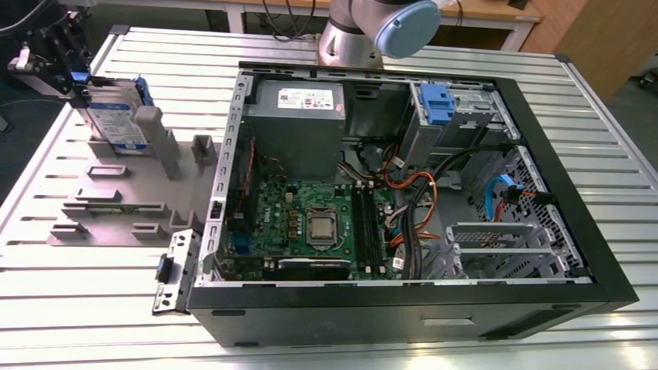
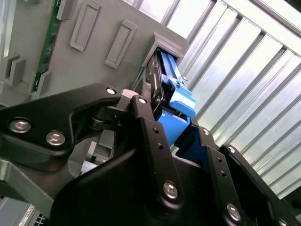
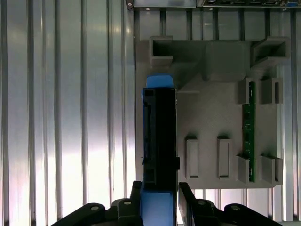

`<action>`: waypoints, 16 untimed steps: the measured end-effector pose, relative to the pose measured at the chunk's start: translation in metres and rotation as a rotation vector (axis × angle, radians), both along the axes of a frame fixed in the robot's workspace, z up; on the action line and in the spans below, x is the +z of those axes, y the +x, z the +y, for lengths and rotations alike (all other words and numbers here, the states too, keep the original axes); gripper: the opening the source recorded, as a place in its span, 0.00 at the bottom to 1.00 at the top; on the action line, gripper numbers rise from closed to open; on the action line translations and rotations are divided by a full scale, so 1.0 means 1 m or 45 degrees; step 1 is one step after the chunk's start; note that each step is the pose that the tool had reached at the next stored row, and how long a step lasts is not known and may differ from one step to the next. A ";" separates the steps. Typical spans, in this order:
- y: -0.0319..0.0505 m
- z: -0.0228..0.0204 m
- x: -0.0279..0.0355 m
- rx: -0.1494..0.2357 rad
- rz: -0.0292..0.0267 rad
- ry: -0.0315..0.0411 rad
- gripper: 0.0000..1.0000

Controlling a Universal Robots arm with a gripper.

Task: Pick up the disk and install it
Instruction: 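Pick up the disk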

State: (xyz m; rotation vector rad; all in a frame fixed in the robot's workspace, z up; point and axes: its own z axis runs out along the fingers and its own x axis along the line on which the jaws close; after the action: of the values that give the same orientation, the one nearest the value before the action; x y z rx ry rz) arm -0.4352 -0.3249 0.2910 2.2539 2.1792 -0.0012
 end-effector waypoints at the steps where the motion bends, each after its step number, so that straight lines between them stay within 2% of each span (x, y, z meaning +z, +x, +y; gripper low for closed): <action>1: 0.0000 0.0000 0.0000 0.000 0.0000 0.0000 0.44; 8: 0.0000 0.0000 0.0000 0.000 0.0002 0.0000 0.42; 9: 0.0000 0.0000 0.0000 0.000 0.0002 0.0000 0.36; 16: 0.0000 0.0000 -0.0001 0.000 0.0001 0.0000 0.36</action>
State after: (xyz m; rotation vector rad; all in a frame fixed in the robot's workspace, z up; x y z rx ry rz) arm -0.4352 -0.3249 0.2909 2.2538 2.1793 -0.0013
